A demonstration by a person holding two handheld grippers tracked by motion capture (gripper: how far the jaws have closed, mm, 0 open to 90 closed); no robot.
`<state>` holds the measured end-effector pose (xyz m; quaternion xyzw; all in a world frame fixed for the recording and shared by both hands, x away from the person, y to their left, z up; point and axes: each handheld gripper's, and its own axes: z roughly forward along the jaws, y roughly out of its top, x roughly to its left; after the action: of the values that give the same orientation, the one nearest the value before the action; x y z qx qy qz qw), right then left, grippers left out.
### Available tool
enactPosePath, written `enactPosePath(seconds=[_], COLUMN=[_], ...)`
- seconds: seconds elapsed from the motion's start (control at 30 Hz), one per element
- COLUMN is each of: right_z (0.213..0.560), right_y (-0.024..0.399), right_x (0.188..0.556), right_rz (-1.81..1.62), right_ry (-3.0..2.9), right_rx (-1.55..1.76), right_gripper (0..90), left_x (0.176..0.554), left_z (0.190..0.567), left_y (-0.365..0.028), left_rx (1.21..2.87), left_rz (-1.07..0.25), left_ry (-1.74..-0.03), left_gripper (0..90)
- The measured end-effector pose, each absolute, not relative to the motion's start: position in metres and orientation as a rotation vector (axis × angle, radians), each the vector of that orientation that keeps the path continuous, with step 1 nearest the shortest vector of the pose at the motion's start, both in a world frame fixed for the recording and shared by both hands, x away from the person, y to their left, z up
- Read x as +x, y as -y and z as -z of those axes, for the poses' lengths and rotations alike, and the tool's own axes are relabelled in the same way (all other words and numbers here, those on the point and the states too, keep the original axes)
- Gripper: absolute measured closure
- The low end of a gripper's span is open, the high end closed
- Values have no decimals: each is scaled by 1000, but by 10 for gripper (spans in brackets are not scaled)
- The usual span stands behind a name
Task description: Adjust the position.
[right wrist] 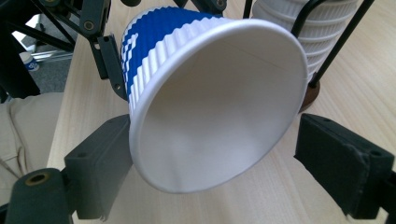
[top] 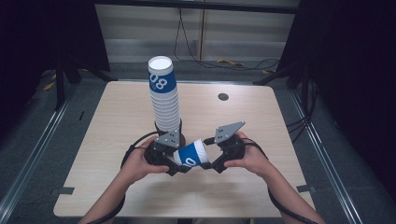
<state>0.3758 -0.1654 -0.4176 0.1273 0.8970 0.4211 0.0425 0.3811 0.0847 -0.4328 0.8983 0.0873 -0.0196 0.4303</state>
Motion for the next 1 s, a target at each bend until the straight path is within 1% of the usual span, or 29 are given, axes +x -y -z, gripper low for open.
enactPosePath(seconds=[0.7, 1.0], right_z=[413, 412], right_y=[160, 159], right_x=[378, 377], right_rz=[-1262, -1220], right_ry=[-2760, -2760], right_rx=[307, 271], right_gripper=[115, 137], left_x=[382, 383], left_z=[436, 437], left_y=[-85, -81], left_rx=[2216, 2262], left_rz=[58, 67], left_ry=[-203, -211], left_gripper=[288, 287])
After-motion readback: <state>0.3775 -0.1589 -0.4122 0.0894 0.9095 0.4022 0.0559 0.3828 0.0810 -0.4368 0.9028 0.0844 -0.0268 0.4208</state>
